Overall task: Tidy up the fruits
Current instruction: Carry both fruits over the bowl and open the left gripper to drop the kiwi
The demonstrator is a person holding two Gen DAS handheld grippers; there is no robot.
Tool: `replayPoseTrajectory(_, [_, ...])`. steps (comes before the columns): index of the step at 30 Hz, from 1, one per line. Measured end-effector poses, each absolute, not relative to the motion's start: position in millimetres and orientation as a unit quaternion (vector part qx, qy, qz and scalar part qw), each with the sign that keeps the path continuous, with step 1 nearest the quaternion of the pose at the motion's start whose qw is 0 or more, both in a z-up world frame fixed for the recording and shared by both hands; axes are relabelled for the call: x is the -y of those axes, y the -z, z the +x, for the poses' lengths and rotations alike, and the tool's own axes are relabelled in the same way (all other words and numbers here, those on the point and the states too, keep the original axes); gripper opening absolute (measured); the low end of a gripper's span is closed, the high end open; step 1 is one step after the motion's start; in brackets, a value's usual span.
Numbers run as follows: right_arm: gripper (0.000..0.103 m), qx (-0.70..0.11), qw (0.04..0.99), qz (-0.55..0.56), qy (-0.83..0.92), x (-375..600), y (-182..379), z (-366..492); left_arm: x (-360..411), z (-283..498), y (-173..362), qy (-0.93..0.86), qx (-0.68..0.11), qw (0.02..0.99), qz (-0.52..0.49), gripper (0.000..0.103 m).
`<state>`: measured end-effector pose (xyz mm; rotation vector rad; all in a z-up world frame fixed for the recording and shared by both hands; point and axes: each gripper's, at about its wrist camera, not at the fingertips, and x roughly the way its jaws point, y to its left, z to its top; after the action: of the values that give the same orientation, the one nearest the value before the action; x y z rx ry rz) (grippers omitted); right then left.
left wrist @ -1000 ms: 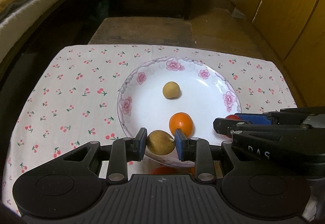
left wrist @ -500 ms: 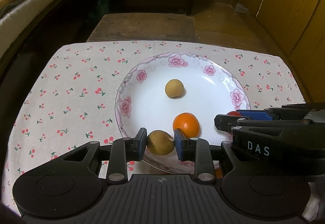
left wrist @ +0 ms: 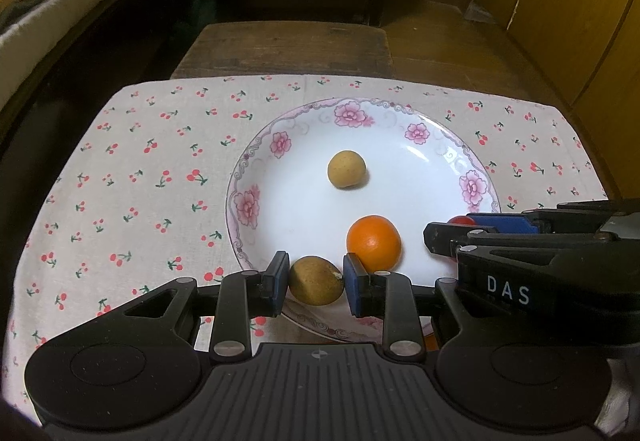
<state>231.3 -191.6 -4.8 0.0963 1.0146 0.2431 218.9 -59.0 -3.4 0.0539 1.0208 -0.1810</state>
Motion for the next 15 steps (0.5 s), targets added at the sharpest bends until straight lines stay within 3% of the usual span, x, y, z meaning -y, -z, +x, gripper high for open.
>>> replayPoseTrajectory(15, [0.029, -0.476, 0.871, 0.045, -0.110, 192.4, -1.0, 230.0, 57.3, 218.5, -3.5, 0.086, -0.480, 0.873, 0.023, 0.040])
